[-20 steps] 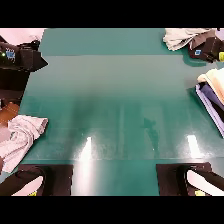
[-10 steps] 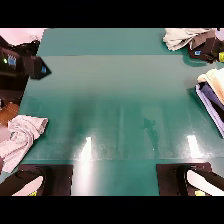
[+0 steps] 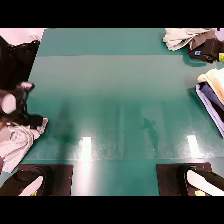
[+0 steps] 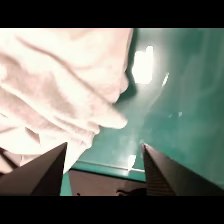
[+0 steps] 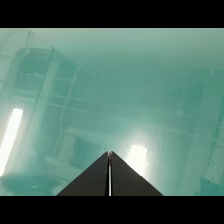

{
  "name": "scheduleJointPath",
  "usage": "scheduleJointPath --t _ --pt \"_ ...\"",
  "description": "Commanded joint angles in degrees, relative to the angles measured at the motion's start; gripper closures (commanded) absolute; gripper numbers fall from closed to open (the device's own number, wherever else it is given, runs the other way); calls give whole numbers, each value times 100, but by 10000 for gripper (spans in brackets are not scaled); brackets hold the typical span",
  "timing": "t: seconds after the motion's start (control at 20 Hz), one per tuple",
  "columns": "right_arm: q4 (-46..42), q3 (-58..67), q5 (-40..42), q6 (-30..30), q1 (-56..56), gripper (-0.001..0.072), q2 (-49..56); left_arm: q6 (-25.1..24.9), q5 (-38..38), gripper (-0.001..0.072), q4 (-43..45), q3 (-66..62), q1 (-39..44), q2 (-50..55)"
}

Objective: Fold the shirts.

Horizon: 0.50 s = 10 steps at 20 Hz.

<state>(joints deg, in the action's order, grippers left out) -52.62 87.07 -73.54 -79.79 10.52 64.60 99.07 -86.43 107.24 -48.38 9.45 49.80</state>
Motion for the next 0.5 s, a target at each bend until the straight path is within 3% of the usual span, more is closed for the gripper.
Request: scheduleJointPath --t 0.0,0.25,0.4,0.45 --pt "0 -2 -15 37 -7 697 -4 455 407 155 452 1126 2 -111" --pt "0 -2 -111 37 -7 697 -4 1058 984 157 791 1296 2 -98" --pt "0 -2 -168 39 -7 697 -4 1064 1143 161 824 1298 2 -70" --pt "0 -2 -166 39 -7 697 -4 1060 1156 292 822 1298 2 -63"
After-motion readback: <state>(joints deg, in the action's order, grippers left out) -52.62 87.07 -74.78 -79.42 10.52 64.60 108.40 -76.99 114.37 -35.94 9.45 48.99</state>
